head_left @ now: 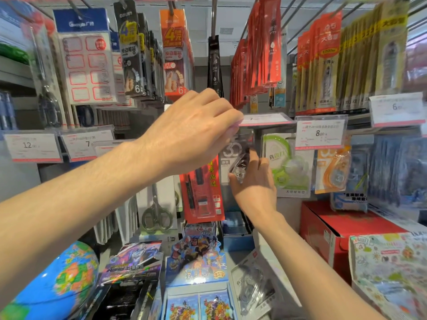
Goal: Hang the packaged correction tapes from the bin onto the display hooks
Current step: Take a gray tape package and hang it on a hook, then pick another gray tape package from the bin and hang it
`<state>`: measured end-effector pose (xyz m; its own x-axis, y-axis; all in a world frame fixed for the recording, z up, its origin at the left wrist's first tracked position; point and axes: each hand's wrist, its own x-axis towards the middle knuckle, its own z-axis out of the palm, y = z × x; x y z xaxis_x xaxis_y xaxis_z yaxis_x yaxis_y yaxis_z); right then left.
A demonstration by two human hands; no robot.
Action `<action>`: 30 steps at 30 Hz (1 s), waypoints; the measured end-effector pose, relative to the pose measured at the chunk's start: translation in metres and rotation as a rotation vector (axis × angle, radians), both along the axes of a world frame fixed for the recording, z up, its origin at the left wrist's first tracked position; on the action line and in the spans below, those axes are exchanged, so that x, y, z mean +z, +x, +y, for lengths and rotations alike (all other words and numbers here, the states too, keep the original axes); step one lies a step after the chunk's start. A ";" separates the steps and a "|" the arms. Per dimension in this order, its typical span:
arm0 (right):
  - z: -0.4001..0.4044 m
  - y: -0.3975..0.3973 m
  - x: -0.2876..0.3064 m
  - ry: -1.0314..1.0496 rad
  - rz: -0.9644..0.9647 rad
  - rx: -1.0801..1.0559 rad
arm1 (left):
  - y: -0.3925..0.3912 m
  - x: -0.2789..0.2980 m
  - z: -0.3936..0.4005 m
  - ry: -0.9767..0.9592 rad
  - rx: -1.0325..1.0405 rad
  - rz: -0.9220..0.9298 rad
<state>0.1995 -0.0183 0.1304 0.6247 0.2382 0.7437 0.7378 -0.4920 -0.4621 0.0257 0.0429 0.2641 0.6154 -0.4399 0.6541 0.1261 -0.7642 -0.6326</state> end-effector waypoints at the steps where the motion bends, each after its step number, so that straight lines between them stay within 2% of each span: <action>1: -0.004 -0.003 -0.001 0.002 -0.032 0.019 | 0.000 -0.001 0.000 0.003 0.002 -0.005; 4: -0.017 -0.011 -0.002 -0.063 -0.044 0.076 | 0.000 -0.005 0.000 0.019 0.004 -0.018; 10: -0.052 -0.021 -0.008 -0.467 0.134 0.199 | -0.002 -0.023 0.001 0.093 -0.004 -0.106; 14: -0.080 -0.020 -0.025 -0.658 0.223 0.280 | -0.013 -0.049 -0.005 0.120 -0.120 -0.128; 17: -0.102 -0.015 -0.042 -0.767 0.248 0.287 | -0.020 -0.084 -0.010 0.077 -0.194 -0.068; 21: -0.131 -0.013 -0.062 -0.850 0.292 0.307 | -0.020 -0.144 -0.010 -0.073 -0.189 0.204; 27: -0.167 -0.026 -0.087 -1.046 0.362 0.416 | -0.017 -0.238 -0.010 -0.467 0.001 0.729; 30: -0.177 -0.034 -0.095 -1.145 0.395 0.452 | -0.014 -0.264 -0.011 -0.586 0.091 0.942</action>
<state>0.1650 -0.1953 0.0350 0.4519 0.8597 -0.2383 0.8523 -0.4949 -0.1693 0.0117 0.0323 0.0000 0.9896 -0.1440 0.0003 -0.1438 -0.9884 -0.0490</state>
